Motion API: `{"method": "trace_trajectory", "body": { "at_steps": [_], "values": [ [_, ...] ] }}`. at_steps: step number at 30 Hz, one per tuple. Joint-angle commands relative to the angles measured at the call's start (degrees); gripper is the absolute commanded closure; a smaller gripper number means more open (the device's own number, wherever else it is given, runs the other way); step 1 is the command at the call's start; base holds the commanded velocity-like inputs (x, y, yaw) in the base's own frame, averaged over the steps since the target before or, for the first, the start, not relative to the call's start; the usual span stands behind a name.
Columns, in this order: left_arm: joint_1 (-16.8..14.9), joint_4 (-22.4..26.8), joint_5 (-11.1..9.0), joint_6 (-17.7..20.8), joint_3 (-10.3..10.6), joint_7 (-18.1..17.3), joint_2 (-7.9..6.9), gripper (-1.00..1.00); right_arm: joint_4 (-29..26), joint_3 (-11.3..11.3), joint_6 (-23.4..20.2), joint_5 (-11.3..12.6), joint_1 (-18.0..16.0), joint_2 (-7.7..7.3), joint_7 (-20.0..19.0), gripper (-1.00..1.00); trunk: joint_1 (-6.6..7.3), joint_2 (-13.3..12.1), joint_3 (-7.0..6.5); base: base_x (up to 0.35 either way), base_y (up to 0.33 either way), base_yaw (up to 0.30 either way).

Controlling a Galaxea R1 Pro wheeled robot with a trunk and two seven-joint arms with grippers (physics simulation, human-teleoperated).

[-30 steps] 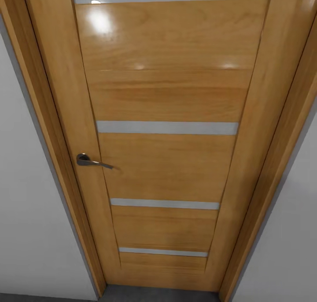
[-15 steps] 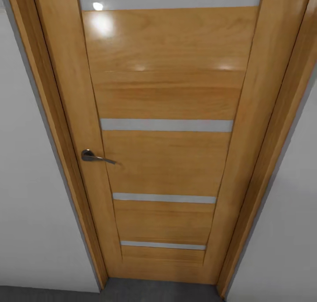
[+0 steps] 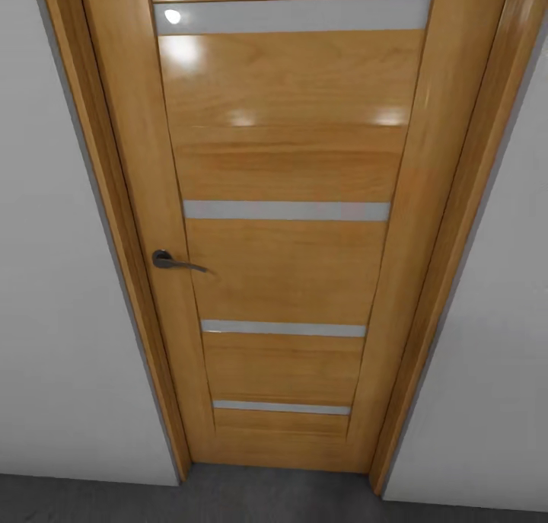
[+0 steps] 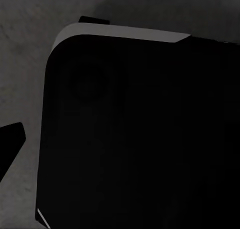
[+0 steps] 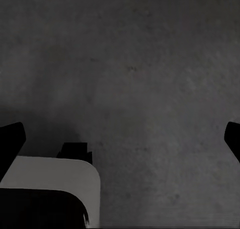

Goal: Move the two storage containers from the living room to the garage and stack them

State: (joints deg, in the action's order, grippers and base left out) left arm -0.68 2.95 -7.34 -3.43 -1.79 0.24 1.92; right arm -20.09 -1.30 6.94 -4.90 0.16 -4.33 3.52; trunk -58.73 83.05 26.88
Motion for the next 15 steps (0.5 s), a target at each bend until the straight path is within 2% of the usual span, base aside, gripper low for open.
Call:
{"method": "trace_trajectory", "body": {
  "at_steps": [1,6,15],
  "values": [
    [0.0,0.0,-0.4,-0.2,-0.1,0.0,0.02,-1.0,8.2,-0.2,0.0,-0.4,0.0,0.08,0.3,-1.0,0.0,0.0,0.05,-0.007,0.0,0.0],
    [0.0,0.0,-0.4,-0.2,-0.1,0.0,0.02,-1.0,8.3,-0.2,-0.1,-0.2,0.0,0.22,0.8,-1.0,0.0,0.0,0.05,-0.003,0.0,-0.02],
    [0.0,0.0,-0.4,-0.2,-0.1,0.0,0.02,-1.0,8.3,-0.1,-0.1,-0.3,0.0,0.28,0.6,-1.0,0.0,0.0,0.05,0.0,0.0,-0.154]
  ]
}}
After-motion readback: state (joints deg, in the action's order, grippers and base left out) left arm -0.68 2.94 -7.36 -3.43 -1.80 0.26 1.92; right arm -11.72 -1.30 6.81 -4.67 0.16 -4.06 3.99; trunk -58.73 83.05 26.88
